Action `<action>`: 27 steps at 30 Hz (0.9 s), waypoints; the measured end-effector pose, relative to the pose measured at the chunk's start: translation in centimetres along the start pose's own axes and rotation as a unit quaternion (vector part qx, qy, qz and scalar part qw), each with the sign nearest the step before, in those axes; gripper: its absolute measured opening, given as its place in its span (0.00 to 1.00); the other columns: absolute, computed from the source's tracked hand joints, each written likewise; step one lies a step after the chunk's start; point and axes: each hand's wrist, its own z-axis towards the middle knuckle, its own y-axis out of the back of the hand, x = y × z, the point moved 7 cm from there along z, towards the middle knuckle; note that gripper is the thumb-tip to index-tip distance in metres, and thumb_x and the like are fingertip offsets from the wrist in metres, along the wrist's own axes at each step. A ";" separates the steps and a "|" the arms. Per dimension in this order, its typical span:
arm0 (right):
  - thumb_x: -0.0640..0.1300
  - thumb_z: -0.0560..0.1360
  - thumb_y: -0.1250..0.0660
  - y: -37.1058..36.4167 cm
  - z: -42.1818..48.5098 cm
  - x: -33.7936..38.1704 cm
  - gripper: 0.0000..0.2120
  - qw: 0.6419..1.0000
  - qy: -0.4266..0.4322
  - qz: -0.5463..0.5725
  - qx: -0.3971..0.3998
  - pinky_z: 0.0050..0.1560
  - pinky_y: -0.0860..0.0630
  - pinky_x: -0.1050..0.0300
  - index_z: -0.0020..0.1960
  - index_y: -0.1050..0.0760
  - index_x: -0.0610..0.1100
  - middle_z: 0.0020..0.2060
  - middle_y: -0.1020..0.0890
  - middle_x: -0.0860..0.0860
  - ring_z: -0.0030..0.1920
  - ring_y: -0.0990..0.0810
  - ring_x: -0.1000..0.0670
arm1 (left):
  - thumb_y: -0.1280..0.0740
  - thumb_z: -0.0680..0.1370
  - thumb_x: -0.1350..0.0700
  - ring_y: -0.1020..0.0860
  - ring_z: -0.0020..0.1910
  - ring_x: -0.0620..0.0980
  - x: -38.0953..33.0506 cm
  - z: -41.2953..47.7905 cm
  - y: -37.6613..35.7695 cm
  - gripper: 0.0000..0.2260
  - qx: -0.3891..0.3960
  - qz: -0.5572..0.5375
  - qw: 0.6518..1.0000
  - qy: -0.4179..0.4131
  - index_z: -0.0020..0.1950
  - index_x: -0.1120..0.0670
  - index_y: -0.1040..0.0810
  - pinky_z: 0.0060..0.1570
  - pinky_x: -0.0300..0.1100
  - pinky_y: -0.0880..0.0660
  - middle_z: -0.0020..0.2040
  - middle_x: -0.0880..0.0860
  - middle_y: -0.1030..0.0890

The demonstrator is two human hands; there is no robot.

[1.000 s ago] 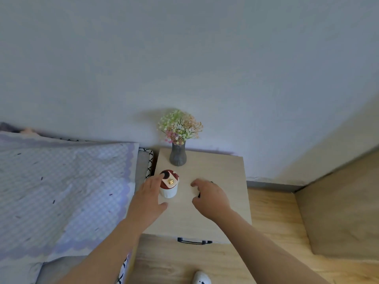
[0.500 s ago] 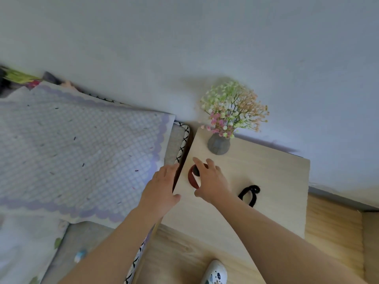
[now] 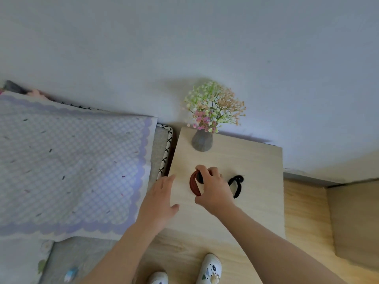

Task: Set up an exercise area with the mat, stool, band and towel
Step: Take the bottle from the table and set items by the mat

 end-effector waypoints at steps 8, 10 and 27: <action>0.44 0.64 0.25 5.8 -11.8 -0.1 0.39 0.985 -0.120 0.067 -0.108 0.52 0.23 0.51 0.70 0.40 0.55 0.62 0.31 0.48 0.57 0.26 0.43 | 0.31 0.75 0.53 0.38 0.71 0.51 -6.5 -5.1 2.0 0.37 0.033 0.037 0.987 -0.150 0.78 0.49 0.48 0.65 0.45 0.32 0.75 0.49 0.42; 0.45 0.63 0.25 6.5 -14.5 -0.4 0.39 0.977 -0.147 0.082 -0.134 0.52 0.23 0.51 0.69 0.40 0.55 0.61 0.30 0.48 0.55 0.26 0.43 | 0.31 0.75 0.53 0.37 0.71 0.51 -8.3 -5.9 2.0 0.37 0.040 0.050 0.981 -0.184 0.78 0.49 0.48 0.64 0.45 0.31 0.74 0.50 0.41; 0.40 0.61 0.25 1.0 -47.7 -12.3 0.39 0.809 -0.425 0.251 -0.319 0.48 0.20 0.50 0.67 0.38 0.57 0.57 0.31 0.51 0.51 0.24 0.46 | 0.31 0.75 0.51 0.38 0.72 0.52 -24.3 -26.4 -14.1 0.38 0.221 0.157 0.846 -0.459 0.78 0.49 0.50 0.62 0.45 0.30 0.75 0.52 0.39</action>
